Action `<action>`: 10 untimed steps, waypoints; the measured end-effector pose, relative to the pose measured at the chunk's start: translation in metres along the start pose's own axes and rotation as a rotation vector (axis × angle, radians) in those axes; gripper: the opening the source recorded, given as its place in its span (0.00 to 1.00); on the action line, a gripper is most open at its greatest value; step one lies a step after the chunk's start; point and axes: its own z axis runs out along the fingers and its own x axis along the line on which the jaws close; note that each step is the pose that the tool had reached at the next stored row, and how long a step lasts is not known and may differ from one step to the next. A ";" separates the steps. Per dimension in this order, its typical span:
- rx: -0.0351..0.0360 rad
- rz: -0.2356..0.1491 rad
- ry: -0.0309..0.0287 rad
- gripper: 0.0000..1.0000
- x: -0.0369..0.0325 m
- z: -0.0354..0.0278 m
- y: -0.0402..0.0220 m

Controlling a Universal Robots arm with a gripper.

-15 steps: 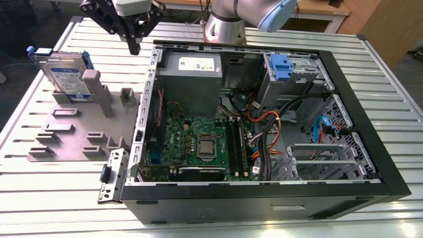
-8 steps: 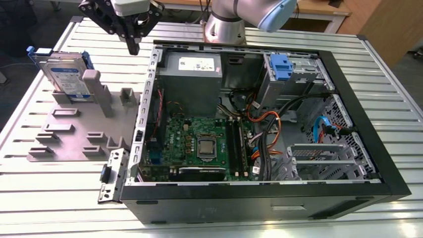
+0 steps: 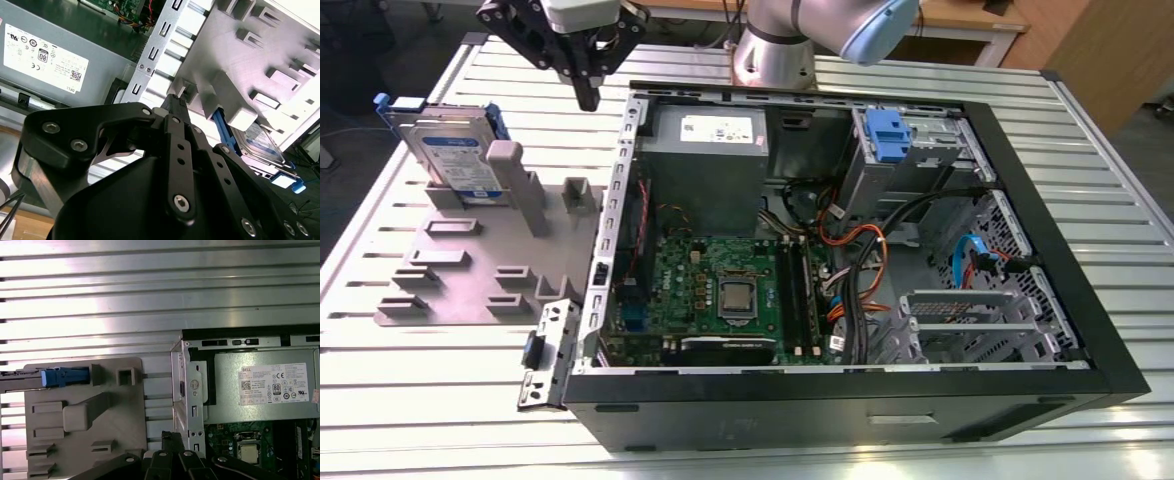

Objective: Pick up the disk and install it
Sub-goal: 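Reach for the disk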

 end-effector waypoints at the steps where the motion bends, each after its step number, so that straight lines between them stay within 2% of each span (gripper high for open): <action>1: 0.0000 0.000 0.0000 0.11 0.0001 0.0001 0.0000; 10: -0.0001 0.000 0.0000 0.11 0.0018 0.0003 0.0000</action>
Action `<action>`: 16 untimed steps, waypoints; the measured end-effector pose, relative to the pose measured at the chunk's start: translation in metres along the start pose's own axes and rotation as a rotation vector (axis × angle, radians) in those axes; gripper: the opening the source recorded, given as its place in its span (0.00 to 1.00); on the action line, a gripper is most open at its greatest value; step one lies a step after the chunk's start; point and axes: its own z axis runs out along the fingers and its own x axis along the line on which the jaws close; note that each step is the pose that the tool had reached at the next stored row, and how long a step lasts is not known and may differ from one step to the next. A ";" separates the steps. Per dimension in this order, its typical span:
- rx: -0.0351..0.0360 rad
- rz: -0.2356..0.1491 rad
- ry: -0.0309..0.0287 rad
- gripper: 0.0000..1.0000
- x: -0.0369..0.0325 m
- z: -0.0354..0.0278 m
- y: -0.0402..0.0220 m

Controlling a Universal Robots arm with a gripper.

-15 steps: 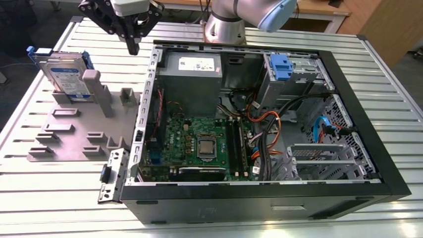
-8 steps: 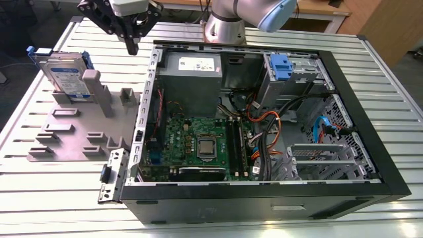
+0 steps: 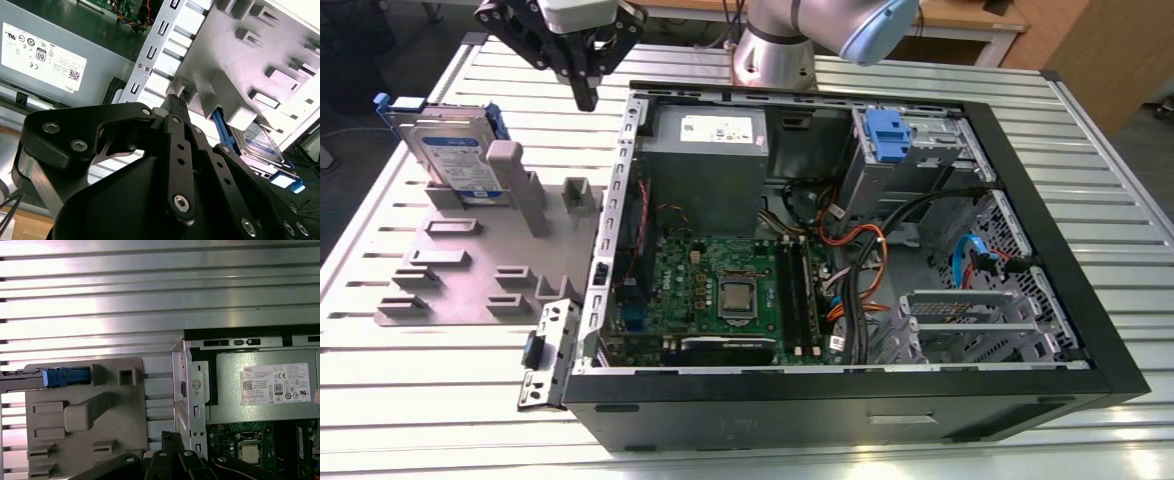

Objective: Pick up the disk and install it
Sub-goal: 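Reach for the disk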

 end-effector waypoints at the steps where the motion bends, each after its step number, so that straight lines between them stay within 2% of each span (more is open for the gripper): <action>1: 0.0000 0.000 0.0000 0.11 0.0002 0.0000 0.0000; 16: 0.0000 0.000 0.0000 0.11 0.0030 0.0007 0.0000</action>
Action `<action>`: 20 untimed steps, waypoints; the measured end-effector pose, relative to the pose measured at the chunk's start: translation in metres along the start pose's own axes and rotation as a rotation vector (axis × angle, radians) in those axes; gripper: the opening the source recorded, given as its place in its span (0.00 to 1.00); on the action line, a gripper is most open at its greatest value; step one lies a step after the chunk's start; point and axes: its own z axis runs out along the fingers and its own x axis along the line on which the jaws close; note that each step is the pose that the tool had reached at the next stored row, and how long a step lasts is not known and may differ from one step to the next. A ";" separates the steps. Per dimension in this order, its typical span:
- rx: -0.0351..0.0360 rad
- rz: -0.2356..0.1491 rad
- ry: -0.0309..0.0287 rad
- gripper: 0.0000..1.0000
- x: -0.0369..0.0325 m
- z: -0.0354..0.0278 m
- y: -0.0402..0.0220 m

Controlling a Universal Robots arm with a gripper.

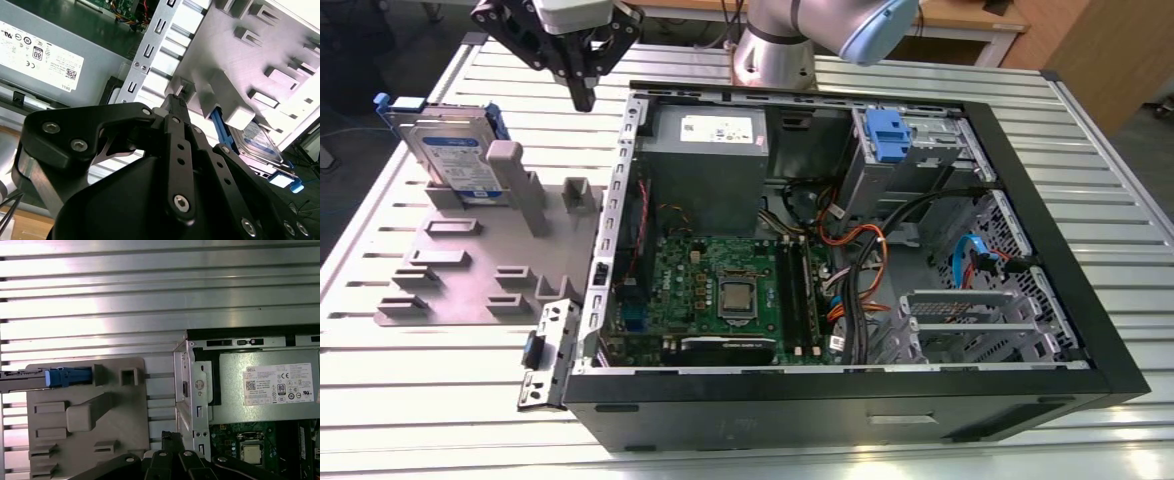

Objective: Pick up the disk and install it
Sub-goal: 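Reach for the disk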

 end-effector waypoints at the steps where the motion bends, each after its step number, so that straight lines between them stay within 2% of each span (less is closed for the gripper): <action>1: 0.0000 0.000 0.0000 0.11 0.0002 0.0000 0.0000; 20: 0.0000 0.000 0.0001 0.11 0.0040 0.0001 -0.0003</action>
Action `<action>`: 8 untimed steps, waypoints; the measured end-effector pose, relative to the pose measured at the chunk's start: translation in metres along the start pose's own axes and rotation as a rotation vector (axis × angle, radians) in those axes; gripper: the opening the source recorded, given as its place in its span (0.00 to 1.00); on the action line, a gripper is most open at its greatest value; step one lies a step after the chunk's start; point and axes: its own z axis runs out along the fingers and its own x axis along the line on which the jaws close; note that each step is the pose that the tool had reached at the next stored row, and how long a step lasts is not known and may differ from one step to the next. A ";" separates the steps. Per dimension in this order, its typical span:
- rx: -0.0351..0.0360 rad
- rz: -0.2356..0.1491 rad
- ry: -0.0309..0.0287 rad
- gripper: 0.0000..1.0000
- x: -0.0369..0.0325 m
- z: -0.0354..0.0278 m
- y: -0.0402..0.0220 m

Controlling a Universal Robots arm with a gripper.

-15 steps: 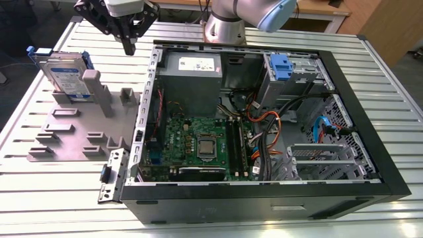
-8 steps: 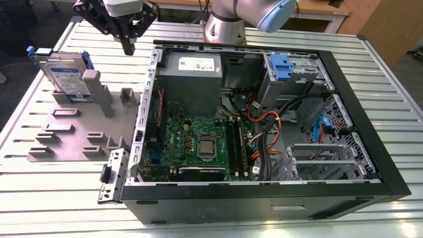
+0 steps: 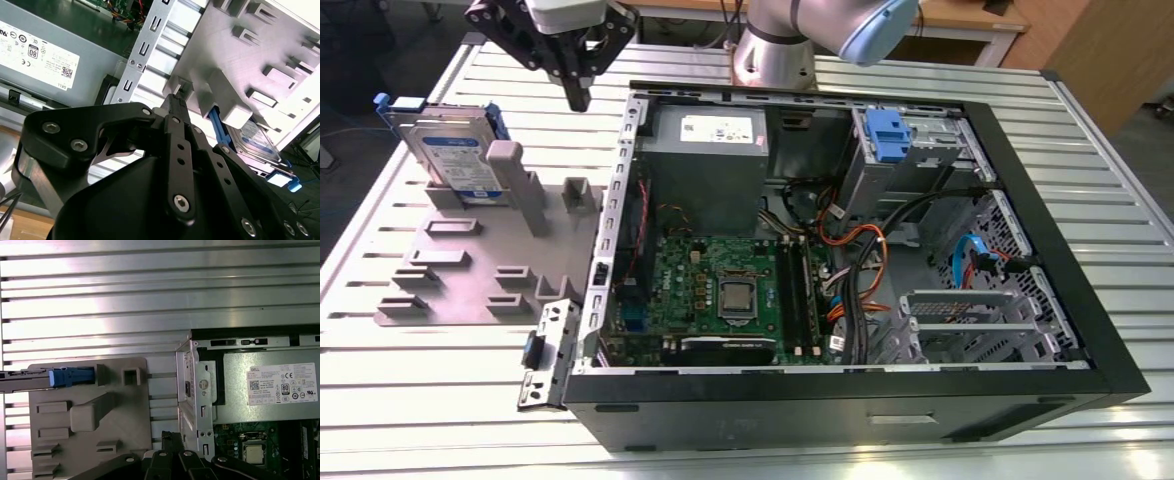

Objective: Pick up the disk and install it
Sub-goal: 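Reach for the disk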

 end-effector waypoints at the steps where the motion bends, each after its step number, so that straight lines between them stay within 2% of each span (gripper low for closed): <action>1: 0.0000 0.000 0.0000 0.11 0.0002 0.0000 0.0000; 8: 0.0000 0.000 0.0000 0.11 0.0016 0.0002 -0.0001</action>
